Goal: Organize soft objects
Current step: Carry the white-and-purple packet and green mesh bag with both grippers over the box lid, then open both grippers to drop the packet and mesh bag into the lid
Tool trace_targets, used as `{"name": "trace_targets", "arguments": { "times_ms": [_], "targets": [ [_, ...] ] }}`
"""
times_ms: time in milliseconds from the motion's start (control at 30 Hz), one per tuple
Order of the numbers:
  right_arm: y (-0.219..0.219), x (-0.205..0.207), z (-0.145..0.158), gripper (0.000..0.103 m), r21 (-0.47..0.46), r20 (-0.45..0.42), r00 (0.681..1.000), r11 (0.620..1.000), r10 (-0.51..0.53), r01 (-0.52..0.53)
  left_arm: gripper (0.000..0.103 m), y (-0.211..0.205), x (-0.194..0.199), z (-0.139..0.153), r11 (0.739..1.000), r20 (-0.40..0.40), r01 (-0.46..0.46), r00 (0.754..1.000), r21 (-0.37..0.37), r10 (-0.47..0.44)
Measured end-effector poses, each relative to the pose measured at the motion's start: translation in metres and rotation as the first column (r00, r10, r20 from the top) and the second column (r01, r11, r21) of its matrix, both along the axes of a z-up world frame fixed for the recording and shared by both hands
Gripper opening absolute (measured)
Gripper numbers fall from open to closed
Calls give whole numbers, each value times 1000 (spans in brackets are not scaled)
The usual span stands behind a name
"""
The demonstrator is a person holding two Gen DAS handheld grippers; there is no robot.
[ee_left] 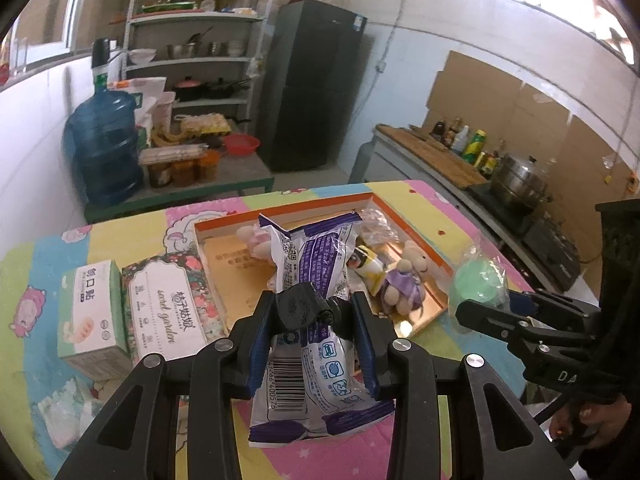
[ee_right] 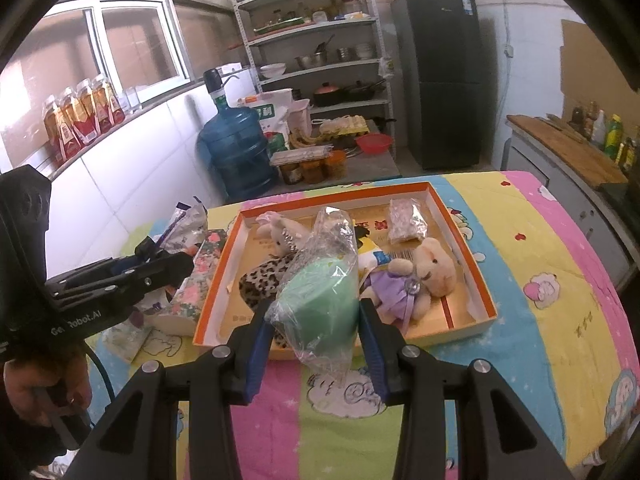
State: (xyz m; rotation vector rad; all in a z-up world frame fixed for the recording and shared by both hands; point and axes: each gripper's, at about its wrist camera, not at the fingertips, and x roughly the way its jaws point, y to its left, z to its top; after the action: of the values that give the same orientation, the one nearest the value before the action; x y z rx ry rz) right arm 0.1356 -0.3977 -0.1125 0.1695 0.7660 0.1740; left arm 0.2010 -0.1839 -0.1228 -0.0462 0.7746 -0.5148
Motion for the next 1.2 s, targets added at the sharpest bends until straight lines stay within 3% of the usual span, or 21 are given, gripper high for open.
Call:
{"name": "trace_targets", "arguments": {
  "times_ms": [233,600,1200],
  "targets": [
    [-13,29,-8,43,16,-9,997,997,71,-71,38,-12,13,-16,994,-42,-113,993,11,113],
    [-16,78,-29,43,37,-38,982,983,183,-182,38,-18,33,-40,963,-85,-269,959,38,271],
    [-17,118,-60,43,60,-110,962,968,249,-244,38,-32,60,-69,944,-113,-310,940,111,322]
  ]
}}
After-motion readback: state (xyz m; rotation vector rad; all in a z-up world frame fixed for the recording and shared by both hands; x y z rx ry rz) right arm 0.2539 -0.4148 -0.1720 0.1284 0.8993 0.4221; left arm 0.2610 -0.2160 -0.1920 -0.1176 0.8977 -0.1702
